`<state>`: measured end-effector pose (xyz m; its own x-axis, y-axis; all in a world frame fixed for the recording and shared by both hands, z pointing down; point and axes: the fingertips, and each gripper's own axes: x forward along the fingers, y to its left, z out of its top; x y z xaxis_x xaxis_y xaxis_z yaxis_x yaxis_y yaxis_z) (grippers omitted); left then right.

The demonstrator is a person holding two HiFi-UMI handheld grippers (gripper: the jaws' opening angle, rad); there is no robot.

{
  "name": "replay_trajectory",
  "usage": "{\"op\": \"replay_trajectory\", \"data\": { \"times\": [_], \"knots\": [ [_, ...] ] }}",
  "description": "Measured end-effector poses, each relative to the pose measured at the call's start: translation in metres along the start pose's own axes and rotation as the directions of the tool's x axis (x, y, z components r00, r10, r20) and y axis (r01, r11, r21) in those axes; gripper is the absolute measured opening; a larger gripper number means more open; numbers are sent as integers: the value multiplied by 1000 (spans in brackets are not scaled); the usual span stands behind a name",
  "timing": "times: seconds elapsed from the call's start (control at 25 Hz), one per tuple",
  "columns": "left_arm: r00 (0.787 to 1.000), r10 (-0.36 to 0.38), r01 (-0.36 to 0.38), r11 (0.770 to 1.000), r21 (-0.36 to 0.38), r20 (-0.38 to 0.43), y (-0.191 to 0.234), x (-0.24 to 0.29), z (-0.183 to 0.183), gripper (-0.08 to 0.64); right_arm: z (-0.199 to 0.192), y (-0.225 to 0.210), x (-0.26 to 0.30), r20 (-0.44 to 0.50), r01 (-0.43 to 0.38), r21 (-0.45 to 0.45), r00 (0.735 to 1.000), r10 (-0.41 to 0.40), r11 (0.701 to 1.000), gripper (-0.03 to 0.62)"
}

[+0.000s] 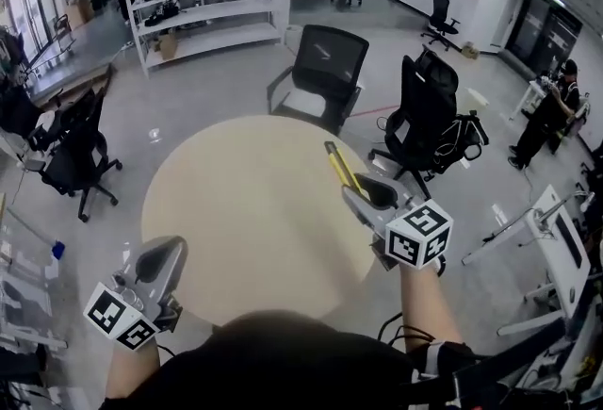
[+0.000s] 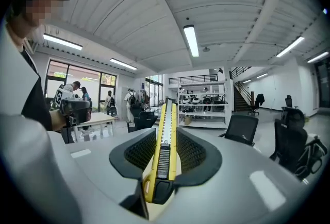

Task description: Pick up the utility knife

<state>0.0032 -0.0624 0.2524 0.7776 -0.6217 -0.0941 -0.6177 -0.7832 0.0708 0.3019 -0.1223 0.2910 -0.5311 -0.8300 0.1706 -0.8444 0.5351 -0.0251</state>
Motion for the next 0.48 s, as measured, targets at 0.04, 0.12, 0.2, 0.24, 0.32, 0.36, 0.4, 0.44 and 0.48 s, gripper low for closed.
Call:
{"op": "replay_trajectory", "data": {
  "times": [0.04, 0.12, 0.2, 0.24, 0.32, 0.36, 0.4, 0.44, 0.48],
  "knots": [
    [1000, 2, -2, 1000, 3, -3, -3, 0, 0, 0, -1, 0, -1, 8, -10, 9, 1000, 10, 1000, 138],
    [1000, 2, -2, 1000, 8, -6, -7, -1, 1, 0, -1, 1, 0, 19, -29, 25, 999, 29, 999, 138],
    [1000, -6, 6, 1000, 7, -3, -6, -5, 2, 0, 0, 8, 2, 25, -42, 34, 999, 41, 999, 138],
    [1000, -14, 14, 1000, 6, 0, -3, -8, 4, 0, 2, 14, 2, 28, -41, 34, 999, 40, 999, 138],
    [999, -34, 34, 999, 8, 7, 8, -14, 9, 0, 9, 26, 5, 36, -28, 29, 999, 27, 999, 138],
    [999, -41, 41, 999, 10, 10, 15, -18, 11, 0, 13, 33, 8, 41, -22, 29, 999, 21, 999, 138],
    [999, -47, 47, 999, 10, 14, 22, -23, 14, 0, 16, 41, 11, 44, -18, 30, 999, 16, 999, 138],
    [998, -52, 52, 999, 10, 19, 29, -28, 16, 0, 19, 48, 15, 48, -16, 31, 999, 14, 999, 138],
    [998, -56, 56, 998, 9, 25, 37, -34, 19, 0, 22, 56, 19, 52, -15, 32, 999, 13, 999, 138]
  ]
}}
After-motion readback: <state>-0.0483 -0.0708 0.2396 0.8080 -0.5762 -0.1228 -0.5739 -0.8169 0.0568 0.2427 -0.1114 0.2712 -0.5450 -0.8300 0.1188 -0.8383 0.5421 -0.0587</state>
